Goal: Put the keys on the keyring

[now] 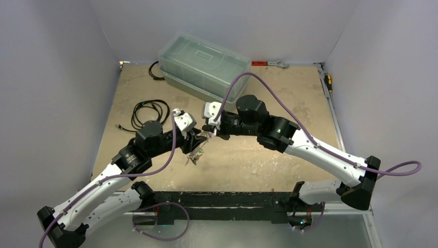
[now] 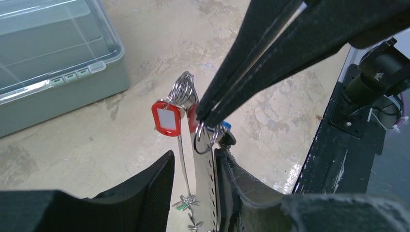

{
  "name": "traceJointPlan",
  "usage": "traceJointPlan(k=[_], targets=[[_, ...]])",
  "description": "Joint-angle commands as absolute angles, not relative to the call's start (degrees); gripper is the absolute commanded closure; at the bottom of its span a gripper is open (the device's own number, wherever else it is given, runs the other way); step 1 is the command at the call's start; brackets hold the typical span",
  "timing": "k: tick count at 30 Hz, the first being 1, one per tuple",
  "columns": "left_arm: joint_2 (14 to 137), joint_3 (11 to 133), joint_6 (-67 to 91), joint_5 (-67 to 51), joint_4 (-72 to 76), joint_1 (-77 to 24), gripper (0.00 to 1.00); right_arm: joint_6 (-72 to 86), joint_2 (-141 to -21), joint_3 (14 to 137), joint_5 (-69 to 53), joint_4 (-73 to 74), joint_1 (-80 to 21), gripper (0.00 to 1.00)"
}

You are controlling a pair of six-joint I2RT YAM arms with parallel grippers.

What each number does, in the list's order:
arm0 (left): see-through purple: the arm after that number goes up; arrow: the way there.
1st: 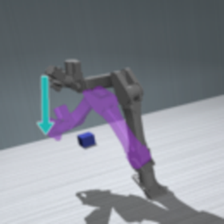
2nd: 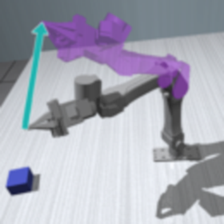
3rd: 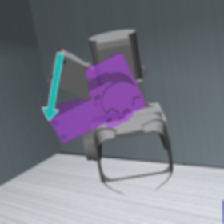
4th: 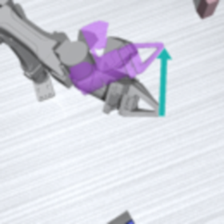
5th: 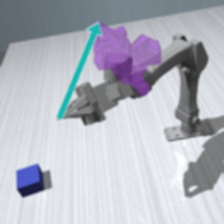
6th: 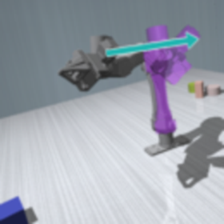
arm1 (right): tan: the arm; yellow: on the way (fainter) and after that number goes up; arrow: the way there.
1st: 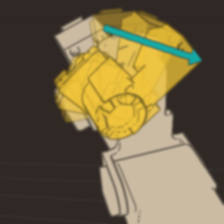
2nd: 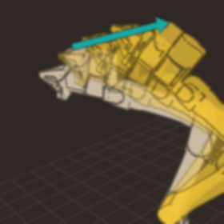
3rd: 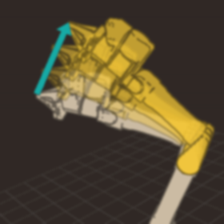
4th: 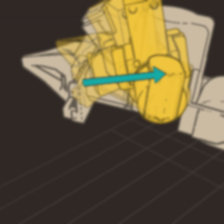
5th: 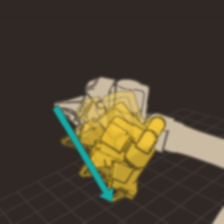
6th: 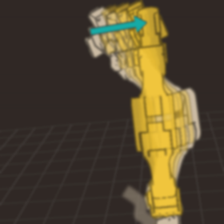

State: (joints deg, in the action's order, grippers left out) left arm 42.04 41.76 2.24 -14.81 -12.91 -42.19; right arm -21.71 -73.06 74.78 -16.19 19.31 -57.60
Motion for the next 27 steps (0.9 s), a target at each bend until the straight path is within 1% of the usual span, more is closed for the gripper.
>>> traceJointPlan(k=[1, 4, 9, 13, 21, 26, 27], targets=[[42.07, 45.17, 1.62, -15.38, -10.63, -42.39, 0.62, -22.82, -71.11, 74.8, -13.73, 16.79, -59.11, 1.0], [42.55, 45.89, 1.53, -15.46, -10.99, -42.38, 0.6, -23.16, -71.2, 74.64, -12.81, 17.05, -59.81, 1.0], [43.06, 46.36, 1.25, -15.7, -10.99, -42.41, 0.71, -23.37, -71.11, 74.45, -11.89, 17.18, -60.59, 1.0], [43.24, 46.35, 1.14, -16.78, -10.65, -42.37, 0.76, -23.47, -71.02, 74.27, -12.31, 17.17, -60.95, 1.0], [43.03, 46.01, 1.17, -18.59, -9.87, -42.37, 1.0, -23.38, -70.93, 73.54, -15.56, 16.25, -61.17, 1.0], [41.21, 45.08, 0.98, -18.69, -9.12, -42.34, 1.0, -21.92, -69.89, 71.9, -14.3, 12.97, -61.17, 1.0], [40.76, 44.95, 0.97, -18.55, -8.99, -42.28, 1.0, -21.24, -69.39, 71.37, -13.53, 11.68, -61.16, 0.96]])
